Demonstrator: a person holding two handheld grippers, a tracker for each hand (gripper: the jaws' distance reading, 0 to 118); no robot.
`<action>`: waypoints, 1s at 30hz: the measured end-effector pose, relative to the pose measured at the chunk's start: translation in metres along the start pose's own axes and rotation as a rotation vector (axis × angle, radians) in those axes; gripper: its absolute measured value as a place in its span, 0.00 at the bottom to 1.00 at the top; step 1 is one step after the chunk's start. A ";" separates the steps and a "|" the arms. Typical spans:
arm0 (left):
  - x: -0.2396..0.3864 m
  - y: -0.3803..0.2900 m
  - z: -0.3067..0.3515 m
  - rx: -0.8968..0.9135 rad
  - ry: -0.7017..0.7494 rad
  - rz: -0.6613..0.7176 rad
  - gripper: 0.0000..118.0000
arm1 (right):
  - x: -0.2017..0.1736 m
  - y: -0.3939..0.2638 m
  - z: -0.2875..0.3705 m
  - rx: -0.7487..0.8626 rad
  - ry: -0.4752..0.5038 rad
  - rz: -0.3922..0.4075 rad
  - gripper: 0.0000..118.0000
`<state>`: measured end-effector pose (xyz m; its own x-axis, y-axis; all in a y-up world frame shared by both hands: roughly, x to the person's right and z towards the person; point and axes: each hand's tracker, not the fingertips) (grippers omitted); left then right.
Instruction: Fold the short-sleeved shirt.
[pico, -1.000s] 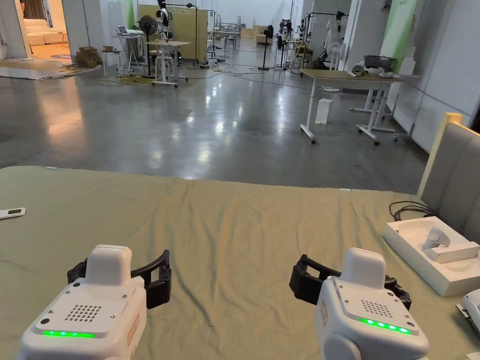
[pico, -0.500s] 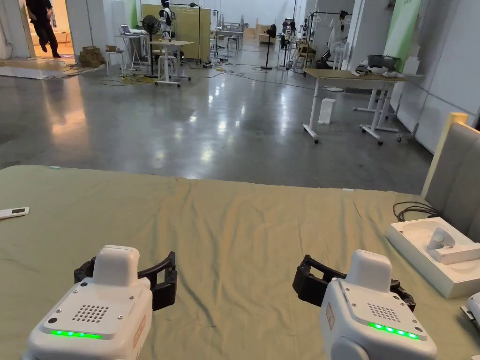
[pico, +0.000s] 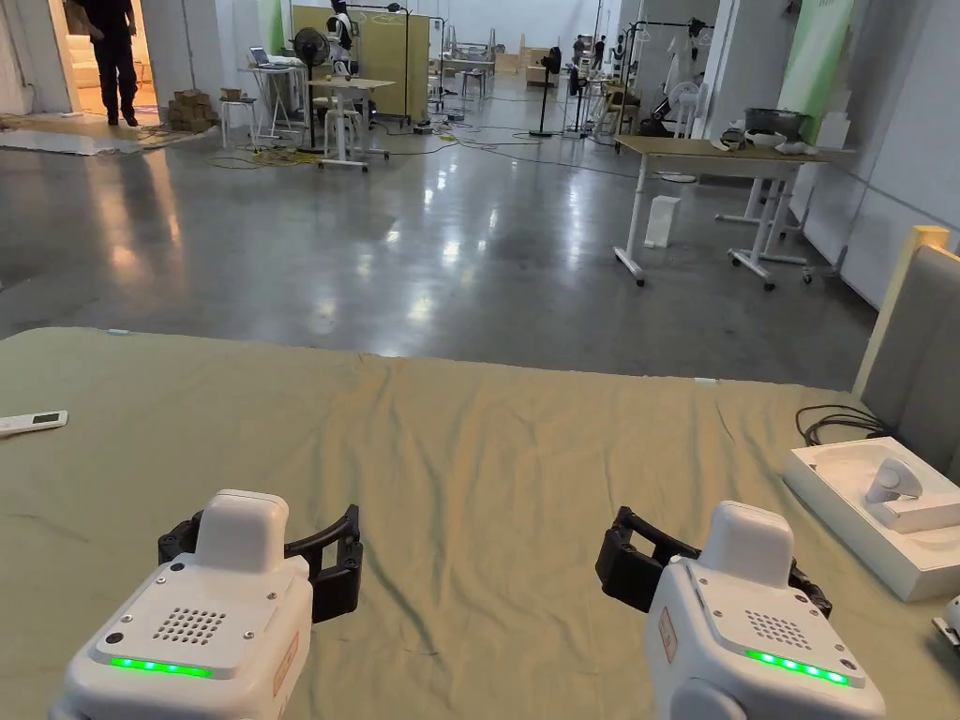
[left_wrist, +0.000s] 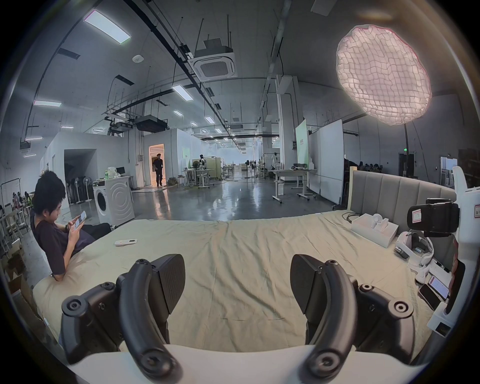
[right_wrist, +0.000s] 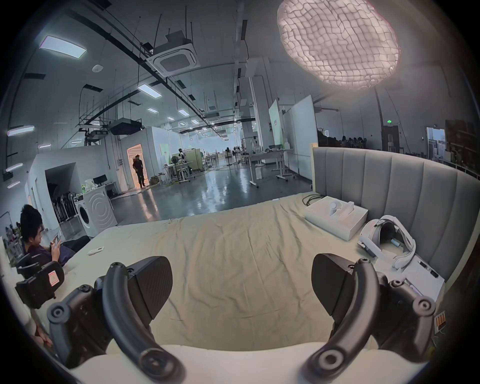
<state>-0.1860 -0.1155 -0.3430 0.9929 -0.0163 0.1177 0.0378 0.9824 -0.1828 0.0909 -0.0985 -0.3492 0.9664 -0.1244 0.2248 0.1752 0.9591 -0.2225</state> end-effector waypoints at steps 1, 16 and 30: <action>0.000 0.000 0.000 0.001 0.000 0.001 0.75 | 0.001 0.001 -0.001 -0.019 0.012 -0.016 0.94; -0.003 -0.001 -0.002 -0.004 0.013 0.012 0.75 | -0.008 -0.009 0.000 0.010 0.024 0.024 0.99; -0.002 0.001 -0.002 0.004 0.008 0.002 0.75 | -0.013 -0.018 0.002 0.073 0.040 0.108 1.00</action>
<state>-0.1877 -0.1151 -0.3451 0.9938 -0.0160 0.1100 0.0356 0.9833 -0.1787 0.0750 -0.1140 -0.3462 0.9859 -0.0279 0.1649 0.0568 0.9833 -0.1730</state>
